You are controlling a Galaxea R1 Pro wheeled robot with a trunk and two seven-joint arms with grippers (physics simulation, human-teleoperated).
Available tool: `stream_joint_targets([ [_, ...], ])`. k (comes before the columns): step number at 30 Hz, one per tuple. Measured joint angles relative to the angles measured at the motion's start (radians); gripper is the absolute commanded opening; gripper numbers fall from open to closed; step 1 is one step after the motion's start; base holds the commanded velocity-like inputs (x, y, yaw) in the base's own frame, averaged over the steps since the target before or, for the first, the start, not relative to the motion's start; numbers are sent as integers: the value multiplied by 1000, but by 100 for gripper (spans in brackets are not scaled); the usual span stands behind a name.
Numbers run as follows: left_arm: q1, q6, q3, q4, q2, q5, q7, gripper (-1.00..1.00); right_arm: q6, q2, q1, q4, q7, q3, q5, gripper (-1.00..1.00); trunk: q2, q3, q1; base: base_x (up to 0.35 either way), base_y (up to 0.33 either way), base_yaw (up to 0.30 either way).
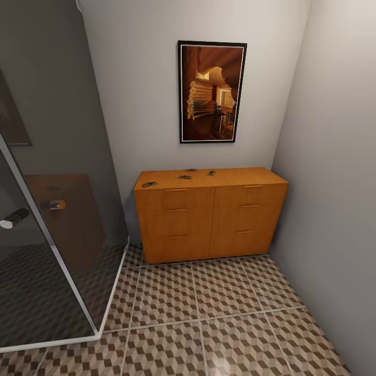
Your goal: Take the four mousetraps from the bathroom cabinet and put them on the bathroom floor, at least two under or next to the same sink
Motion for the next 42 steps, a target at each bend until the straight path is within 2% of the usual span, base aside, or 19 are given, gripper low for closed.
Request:
stream_joint_targets([
  [42, 0, 0, 0, 0, 0, 0, 0, 100, 2, 2, 0, 2, 1, 1, 0, 100, 0, 0, 0, 0, 0, 0],
])
